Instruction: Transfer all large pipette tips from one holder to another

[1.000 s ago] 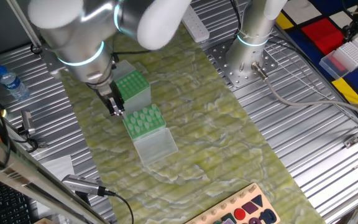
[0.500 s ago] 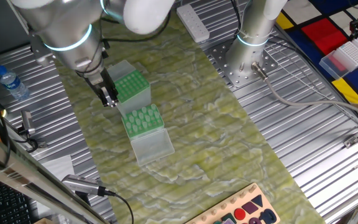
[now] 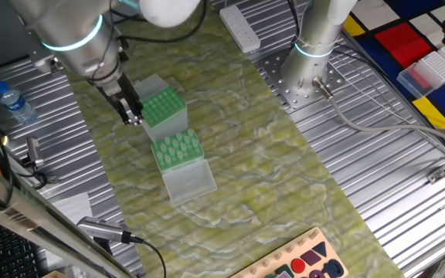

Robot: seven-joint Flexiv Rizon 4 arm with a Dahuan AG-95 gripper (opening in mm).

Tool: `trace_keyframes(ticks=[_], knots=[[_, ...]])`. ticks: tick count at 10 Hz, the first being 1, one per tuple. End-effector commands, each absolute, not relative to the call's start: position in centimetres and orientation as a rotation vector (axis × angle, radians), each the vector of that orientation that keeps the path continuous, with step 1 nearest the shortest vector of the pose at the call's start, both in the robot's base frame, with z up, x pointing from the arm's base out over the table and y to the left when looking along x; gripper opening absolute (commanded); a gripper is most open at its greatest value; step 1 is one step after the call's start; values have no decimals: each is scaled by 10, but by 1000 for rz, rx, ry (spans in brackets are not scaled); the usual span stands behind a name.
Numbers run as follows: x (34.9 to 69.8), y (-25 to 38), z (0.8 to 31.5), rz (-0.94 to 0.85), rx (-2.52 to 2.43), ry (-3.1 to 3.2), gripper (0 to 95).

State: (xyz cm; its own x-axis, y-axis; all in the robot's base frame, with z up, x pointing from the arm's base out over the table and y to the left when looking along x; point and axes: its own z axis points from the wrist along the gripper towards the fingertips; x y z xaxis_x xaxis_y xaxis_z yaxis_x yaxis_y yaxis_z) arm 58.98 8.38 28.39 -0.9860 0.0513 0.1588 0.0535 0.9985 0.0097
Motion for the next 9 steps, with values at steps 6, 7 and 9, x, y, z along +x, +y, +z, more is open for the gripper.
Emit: trace_keyframes(ticks=[6,7,9], knots=[[569,50,308,7,75,-2928,0],[563,40,311,10,108,-2922,0],[547,16,316,5,154,-2920,0]])
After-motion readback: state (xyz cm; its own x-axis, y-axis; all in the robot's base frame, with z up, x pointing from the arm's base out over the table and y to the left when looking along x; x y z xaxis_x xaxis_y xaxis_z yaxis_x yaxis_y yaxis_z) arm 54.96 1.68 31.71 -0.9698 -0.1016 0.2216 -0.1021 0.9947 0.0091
